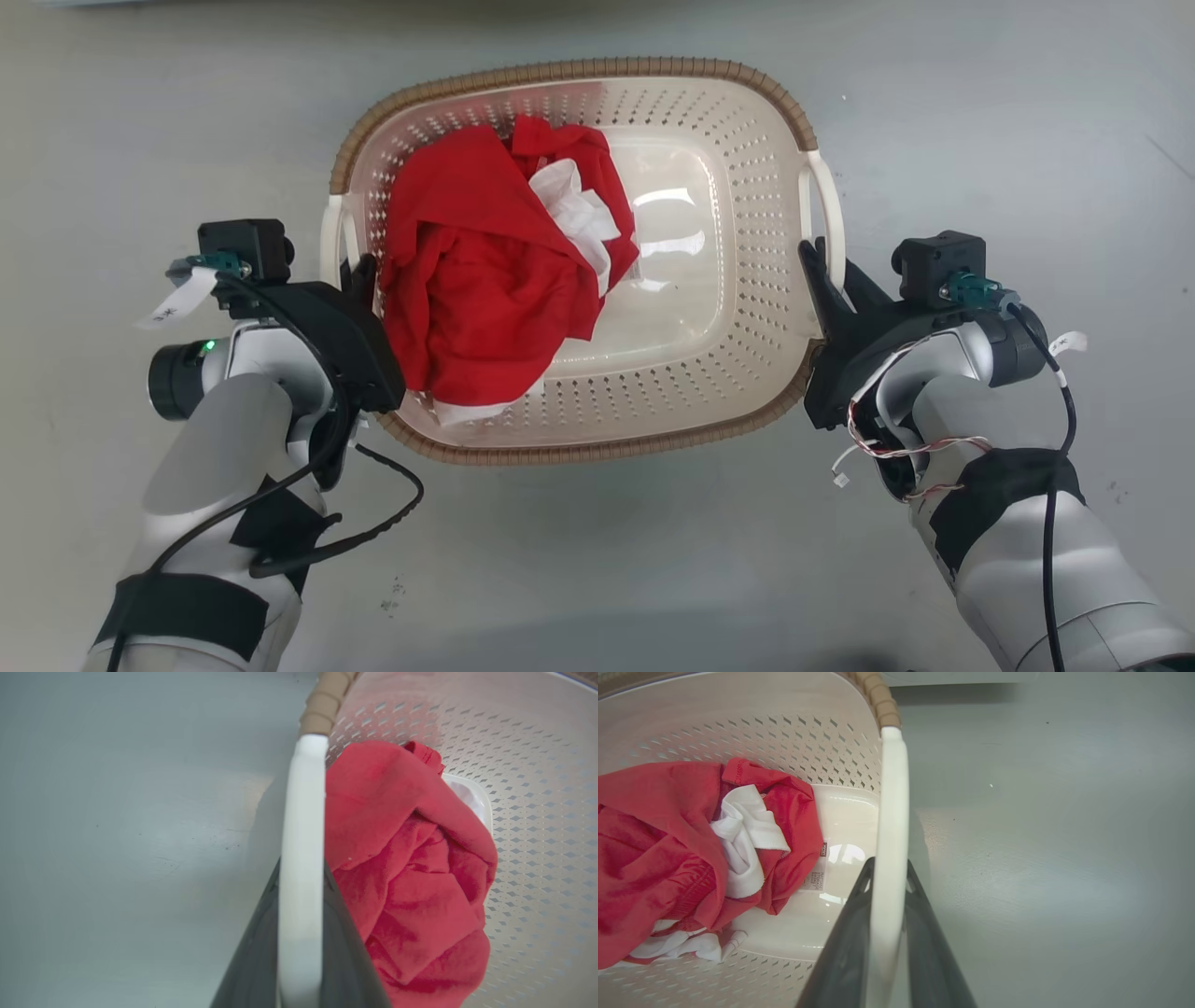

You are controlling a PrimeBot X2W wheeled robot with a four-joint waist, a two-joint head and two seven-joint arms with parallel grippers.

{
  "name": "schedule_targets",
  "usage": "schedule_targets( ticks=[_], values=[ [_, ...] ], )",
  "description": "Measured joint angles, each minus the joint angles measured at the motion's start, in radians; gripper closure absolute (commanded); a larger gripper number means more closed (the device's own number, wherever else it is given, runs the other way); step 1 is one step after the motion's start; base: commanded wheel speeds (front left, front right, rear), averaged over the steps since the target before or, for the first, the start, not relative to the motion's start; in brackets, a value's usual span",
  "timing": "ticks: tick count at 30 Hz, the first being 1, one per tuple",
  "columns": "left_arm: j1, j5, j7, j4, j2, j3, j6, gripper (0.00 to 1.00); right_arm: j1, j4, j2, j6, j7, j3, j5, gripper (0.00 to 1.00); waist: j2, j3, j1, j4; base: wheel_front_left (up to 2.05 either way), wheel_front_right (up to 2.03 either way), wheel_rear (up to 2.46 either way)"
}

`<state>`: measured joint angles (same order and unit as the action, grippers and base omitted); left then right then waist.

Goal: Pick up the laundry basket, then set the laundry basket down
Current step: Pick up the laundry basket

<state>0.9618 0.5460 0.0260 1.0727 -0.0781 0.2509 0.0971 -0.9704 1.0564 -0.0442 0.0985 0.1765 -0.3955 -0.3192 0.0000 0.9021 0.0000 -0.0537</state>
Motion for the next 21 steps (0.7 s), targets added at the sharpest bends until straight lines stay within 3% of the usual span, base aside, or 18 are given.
schedule_targets(
  ticks=[21],
  values=[
    [-0.013,0.015,0.021,0.162,0.052,0.007,0.009,1.0,0.028,0.144,0.011,0.021,-0.045,-0.018,-0.077,1.0,0.0,-0.189,-0.0001,0.005,0.0,0.0,0.0]
  ],
)
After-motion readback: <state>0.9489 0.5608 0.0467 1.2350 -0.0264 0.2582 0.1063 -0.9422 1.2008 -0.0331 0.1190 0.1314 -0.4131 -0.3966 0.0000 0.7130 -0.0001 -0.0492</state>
